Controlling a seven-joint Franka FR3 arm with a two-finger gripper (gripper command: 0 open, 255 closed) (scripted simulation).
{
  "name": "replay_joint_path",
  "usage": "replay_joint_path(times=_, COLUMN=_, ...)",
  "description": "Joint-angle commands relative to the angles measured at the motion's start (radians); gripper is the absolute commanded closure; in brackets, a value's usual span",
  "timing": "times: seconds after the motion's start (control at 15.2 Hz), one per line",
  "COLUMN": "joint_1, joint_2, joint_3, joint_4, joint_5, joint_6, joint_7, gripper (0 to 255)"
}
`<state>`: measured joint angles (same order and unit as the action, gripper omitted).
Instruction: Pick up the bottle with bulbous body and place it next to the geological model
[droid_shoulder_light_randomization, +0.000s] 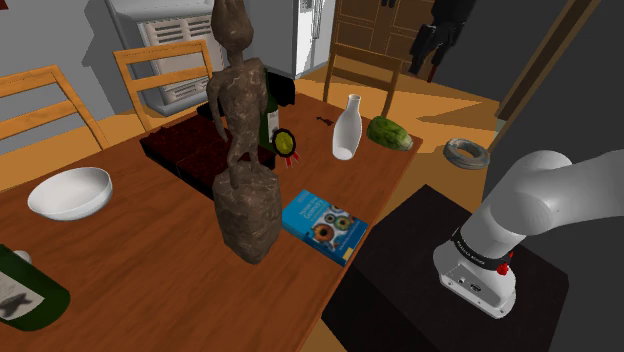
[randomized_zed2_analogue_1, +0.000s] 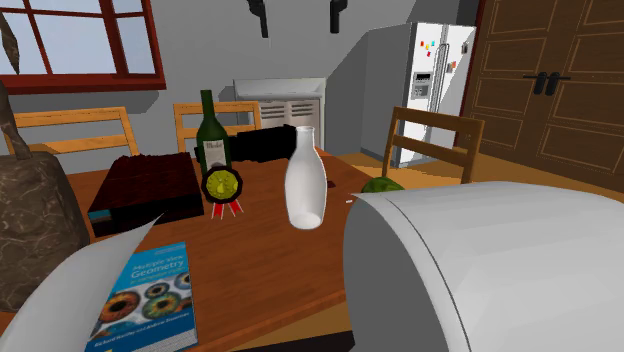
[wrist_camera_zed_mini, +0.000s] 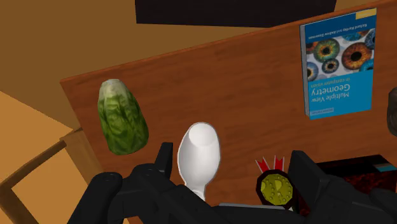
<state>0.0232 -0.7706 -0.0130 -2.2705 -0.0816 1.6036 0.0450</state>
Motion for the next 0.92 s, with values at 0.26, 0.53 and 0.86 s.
replay_joint_path(times=0.26, joint_1=0.000, joint_2=0.115, joint_3=-0.030, joint_4=-0.005, joint_5=-0.002, joint_6=0.112, joint_7=-0.025, gripper=0)
replay_joint_path(times=0.53, joint_1=0.002, joint_2=0.243, joint_3=-0.058, joint_4=0.011, joint_5=0.002, joint_6=0.216, joint_7=-0.052, gripper=0)
replay_joint_path(times=0.86, joint_1=0.005, joint_2=0.418, joint_3=-0.089, joint_4=0.061, joint_5=0.018, joint_6=0.329, joint_7=-0.090, gripper=0)
